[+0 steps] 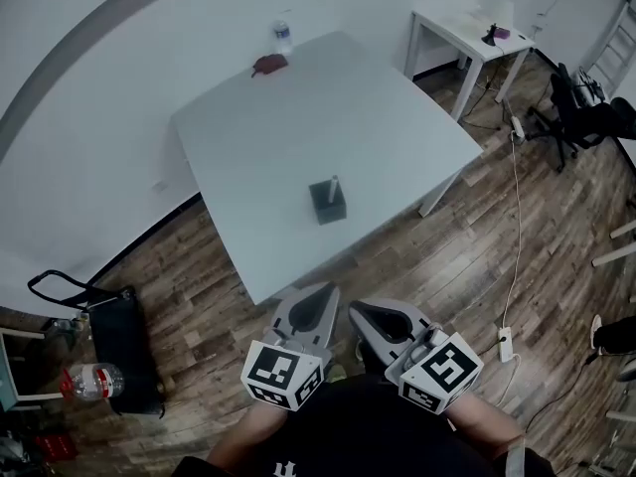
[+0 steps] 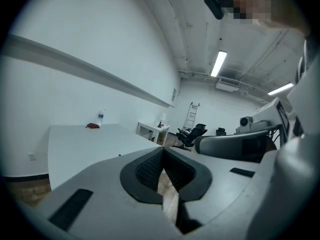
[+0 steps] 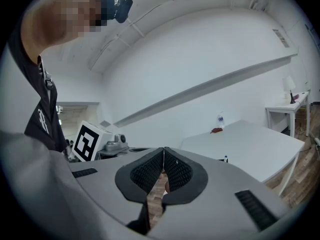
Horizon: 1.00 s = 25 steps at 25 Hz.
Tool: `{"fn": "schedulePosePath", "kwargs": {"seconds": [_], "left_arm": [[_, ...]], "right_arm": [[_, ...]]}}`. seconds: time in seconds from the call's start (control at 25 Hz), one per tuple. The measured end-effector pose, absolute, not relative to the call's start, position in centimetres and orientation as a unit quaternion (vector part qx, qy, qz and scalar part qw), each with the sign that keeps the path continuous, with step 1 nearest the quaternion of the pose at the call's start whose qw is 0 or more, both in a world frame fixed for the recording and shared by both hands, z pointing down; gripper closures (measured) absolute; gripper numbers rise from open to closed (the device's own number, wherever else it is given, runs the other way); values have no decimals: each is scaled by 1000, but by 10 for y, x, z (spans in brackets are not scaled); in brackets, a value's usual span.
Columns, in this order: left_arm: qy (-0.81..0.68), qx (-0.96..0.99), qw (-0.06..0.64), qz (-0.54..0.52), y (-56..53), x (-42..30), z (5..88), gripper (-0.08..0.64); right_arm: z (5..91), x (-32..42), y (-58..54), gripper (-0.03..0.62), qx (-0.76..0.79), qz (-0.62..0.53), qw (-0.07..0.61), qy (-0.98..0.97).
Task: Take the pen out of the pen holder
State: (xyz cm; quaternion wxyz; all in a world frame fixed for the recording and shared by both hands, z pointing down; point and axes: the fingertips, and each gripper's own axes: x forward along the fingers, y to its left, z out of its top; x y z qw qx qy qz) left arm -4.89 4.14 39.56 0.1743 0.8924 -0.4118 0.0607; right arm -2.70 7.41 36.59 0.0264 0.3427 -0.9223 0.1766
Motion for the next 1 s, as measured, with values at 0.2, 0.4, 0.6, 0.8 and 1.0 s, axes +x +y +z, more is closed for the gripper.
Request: {"fn": "schedulePosePath", "kwargs": {"seconds": [0.2,0.4,0.6,0.8,1.0], "left_arm": [[-431,883,174,63,-1,-24,391,554],[-444,876,172,79,-36,-10,394,554],[-460,865,167,106,-67,-6,411,554],[-477,852,154,151,-103,-13,442,554],[-476,844,150,194,-145,-24,490,553]], "right_arm": [[361,-1,30,578,320,179,23,-930],[355,19,-5,578,310,182,14,-933],[355,33,-29,578,306,188,9,-933],[359,46,-49,578,313,195,10,-929],[365,54,-72,578,335,198,17,-921]]}}
